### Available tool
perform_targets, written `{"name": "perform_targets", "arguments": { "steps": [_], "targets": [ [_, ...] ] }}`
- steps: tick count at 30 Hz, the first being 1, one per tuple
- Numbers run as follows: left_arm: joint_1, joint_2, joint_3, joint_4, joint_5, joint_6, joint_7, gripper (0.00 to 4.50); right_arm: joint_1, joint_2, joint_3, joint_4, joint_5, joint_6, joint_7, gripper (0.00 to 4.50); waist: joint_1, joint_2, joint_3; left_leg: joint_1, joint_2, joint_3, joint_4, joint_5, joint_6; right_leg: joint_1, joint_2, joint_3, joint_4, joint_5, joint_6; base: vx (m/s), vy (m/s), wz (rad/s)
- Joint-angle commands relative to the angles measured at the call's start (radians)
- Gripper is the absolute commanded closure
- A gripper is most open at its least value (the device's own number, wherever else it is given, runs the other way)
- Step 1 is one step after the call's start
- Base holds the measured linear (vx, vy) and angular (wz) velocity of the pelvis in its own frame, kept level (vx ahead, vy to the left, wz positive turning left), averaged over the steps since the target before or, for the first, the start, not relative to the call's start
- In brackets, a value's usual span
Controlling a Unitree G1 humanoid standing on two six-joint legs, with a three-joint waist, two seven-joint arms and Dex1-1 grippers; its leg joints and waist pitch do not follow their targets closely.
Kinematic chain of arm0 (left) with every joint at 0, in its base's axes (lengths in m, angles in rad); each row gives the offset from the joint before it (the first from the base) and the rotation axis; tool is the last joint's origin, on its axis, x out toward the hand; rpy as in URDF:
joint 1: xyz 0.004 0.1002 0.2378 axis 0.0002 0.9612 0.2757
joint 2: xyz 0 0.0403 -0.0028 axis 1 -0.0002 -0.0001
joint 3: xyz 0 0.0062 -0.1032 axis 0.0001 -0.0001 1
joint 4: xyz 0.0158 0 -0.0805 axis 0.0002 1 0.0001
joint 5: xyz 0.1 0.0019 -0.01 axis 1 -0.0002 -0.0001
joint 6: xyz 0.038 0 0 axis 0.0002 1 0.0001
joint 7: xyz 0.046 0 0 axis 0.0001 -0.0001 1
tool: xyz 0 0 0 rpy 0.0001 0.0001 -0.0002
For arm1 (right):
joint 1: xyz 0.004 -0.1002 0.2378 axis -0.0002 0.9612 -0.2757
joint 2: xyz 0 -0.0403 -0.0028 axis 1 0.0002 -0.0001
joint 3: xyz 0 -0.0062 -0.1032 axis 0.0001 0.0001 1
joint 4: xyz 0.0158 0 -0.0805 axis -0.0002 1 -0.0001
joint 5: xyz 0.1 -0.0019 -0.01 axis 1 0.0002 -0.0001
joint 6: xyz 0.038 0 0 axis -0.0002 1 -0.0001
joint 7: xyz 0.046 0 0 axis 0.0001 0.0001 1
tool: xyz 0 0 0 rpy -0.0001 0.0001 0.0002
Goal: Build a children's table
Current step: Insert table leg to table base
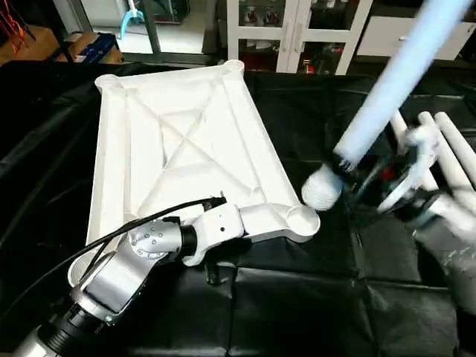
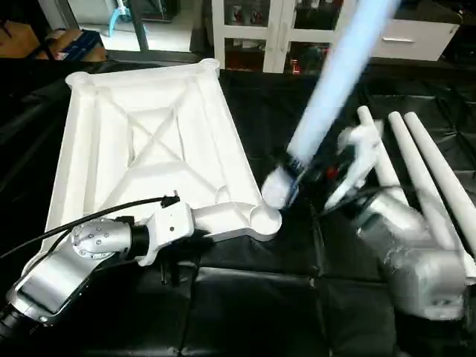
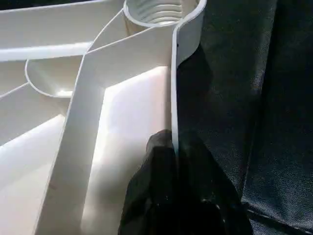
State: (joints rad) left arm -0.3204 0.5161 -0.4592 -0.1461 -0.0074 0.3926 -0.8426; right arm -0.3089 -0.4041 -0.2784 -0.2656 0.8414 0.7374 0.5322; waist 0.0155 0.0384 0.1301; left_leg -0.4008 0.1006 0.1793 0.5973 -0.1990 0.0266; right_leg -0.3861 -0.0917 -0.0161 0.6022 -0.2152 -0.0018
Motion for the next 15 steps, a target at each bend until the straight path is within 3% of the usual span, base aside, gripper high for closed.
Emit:
{"name": "perform_targets", "arguments": {
  "steps": [1, 2, 4, 7, 9, 12, 13, 14, 15],
  "targets": [
    [0.028, 0.011, -0.034, 0.028, 0.023, 0.011, -0.011, 4.45, -0.006, -0.005, -0.036, 0.007, 0.084, 0.052, -0.018, 2.63, 0.004, -0.001, -0.058, 0.036, 0.121, -0.055, -0.094, -0.139, 0.040, 0.025, -0.072, 0.038, -0.056, -0.005, -0.273, 0.000, 0.000, 0.00],
    [0.033, 0.010, -0.037, 0.020, 0.020, 0.013, -0.015, 4.45, -0.008, -0.022, -0.052, 0.016, 0.146, 0.094, -0.015, 2.63, 0.002, -0.009, -0.057, 0.035, 0.120, -0.053, -0.094, -0.128, 0.047, 0.026, -0.072, 0.038, -0.056, 0.010, -0.274, 0.000, 0.000, 0.00],
    [0.036, 0.007, -0.039, 0.012, 0.016, 0.016, -0.017, 4.45, -0.004, -0.045, -0.067, 0.026, 0.216, 0.152, -0.012, 2.63, 0.005, -0.012, -0.059, 0.033, 0.119, -0.051, -0.089, -0.087, 0.064, 0.029, -0.074, 0.037, -0.053, 0.042, -0.279, 0.000, 0.000, 0.00],
    [0.042, -0.002, -0.041, 0.003, 0.011, 0.020, -0.015, 4.45, -0.011, -0.058, -0.127, 0.055, 0.412, 0.260, -0.070, 2.63, 0.013, -0.015, -0.057, 0.034, 0.120, -0.048, -0.087, -0.069, 0.083, 0.028, -0.076, 0.037, -0.055, 0.024, -0.282, 0.000, 0.000, 0.00],
    [0.045, -0.006, -0.041, -0.001, 0.009, 0.022, -0.015, 4.45, -0.020, -0.057, -0.153, 0.073, 0.489, 0.288, -0.116, 2.63, 0.016, -0.013, -0.055, 0.035, 0.119, -0.048, -0.089, -0.083, 0.076, 0.026, -0.076, 0.037, -0.058, -0.016, -0.278, 0.000, 0.000, 0.00],
    [0.052, -0.012, -0.042, -0.013, 0.011, 0.028, -0.013, 4.45, -0.037, -0.085, -0.183, 0.139, 0.763, 0.294, -0.235, 2.63, 0.017, -0.014, -0.051, 0.038, 0.120, -0.050, -0.092, -0.111, 0.049, 0.024, -0.078, 0.038, -0.065, -0.070, -0.266, 0.000, 0.000, 0.00],
    [0.053, -0.013, -0.043, -0.014, 0.011, 0.028, -0.012, 4.45, -0.038, -0.089, -0.184, 0.146, 0.796, 0.290, -0.245, 2.63, 0.018, -0.013, -0.049, 0.040, 0.121, -0.049, -0.093, -0.112, 0.044, 0.022, -0.078, 0.038, -0.066, -0.072, -0.262, 0.000, 0.000, 0.00],
    [0.057, -0.013, -0.043, -0.018, 0.011, 0.031, -0.011, 4.45, -0.039, -0.104, -0.181, 0.165, 0.897, 0.273, -0.277, 2.63, 0.017, -0.014, -0.048, 0.039, 0.120, -0.048, -0.094, -0.116, 0.038, 0.021, -0.075, 0.038, -0.067, -0.073, -0.256, 0.000, 0.000, 0.00],
    [0.058, -0.013, -0.043, -0.020, 0.011, 0.032, -0.011, 4.45, -0.040, -0.111, -0.180, 0.170, 0.936, 0.271, -0.292, 2.63, 0.016, -0.014, -0.050, 0.038, 0.119, -0.047, -0.094, -0.106, 0.039, 0.023, -0.074, 0.037, -0.065, -0.052, -0.251, 0.000, 0.000, 0.00]
  ]
}}
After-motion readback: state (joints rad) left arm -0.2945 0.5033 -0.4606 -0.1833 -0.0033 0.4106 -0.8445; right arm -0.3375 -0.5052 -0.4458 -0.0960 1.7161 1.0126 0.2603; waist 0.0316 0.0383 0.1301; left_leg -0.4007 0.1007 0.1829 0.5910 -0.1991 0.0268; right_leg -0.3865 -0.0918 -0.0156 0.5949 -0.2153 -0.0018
